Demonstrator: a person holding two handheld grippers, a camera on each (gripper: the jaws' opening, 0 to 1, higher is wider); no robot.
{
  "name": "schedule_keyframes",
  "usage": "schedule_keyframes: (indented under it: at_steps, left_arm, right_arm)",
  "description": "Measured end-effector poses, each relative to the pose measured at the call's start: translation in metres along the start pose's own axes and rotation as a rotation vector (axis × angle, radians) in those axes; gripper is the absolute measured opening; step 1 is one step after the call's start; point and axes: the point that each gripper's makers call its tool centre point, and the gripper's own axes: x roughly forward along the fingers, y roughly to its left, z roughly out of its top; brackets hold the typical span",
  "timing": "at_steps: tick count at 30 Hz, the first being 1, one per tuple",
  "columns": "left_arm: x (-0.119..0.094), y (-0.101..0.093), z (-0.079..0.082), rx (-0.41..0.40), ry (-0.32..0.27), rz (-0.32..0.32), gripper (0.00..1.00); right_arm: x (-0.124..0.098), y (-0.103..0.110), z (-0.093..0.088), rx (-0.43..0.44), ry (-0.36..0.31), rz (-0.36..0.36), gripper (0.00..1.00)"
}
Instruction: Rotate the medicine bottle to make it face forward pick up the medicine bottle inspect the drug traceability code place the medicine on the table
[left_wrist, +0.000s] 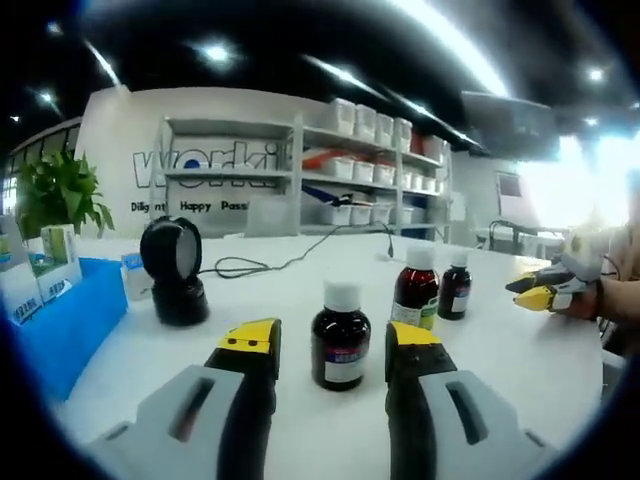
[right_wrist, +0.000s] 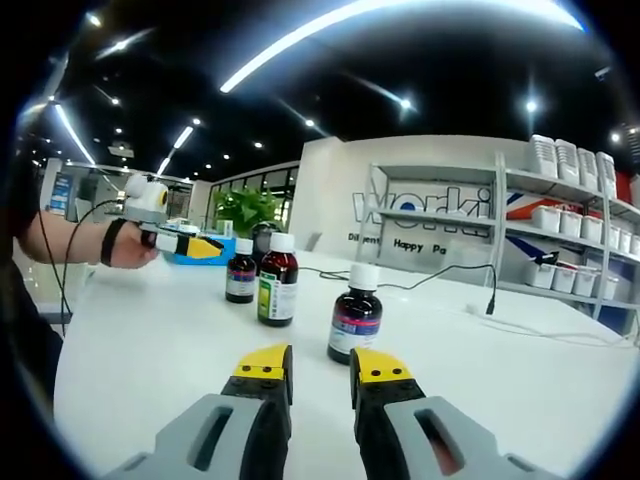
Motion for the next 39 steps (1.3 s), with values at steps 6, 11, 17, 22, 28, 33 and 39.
schedule_keyframes:
  at_steps: [6,11,17,22,28,33,39]
  left_arm:
    - [-0.016,0.009,0.015,-0.032,-0.065,0.017,0.4]
    - [-0.029,0.0,0.014,0.003,-0.063,0.006,0.4]
    - [-0.042,-0.019,0.015,0.027,-0.093,-0.053,0.4]
    - [-0.045,-0.015,0.0,-0.038,-0.083,-0.09,0.36]
    - [-0.052,-0.013,-0.022,0.058,-0.04,-0.092,0.37]
    - [-0.057,-0.011,-0.017,0.073,-0.075,-0.086,0.39]
    - [-0.062,-0.011,-0.015,0.071,-0.095,-0.078,0.39]
  right_arm:
    - [-0.001,0.0,0.002,0.012,-0.009,0.003,0.19]
    - [-0.001,0.0,0.003,0.019,-0.014,0.006,0.19]
    - [-0.001,0.002,0.005,0.029,-0.022,0.014,0.21]
    - [-0.002,0.004,0.007,0.039,-0.032,0.024,0.21]
    - [-0.001,0.007,0.008,0.041,-0.033,0.035,0.22]
    - [-0.001,0.008,0.008,0.043,-0.033,0.036,0.22]
    - [-0.002,0.008,0.009,0.048,-0.035,0.033,0.21]
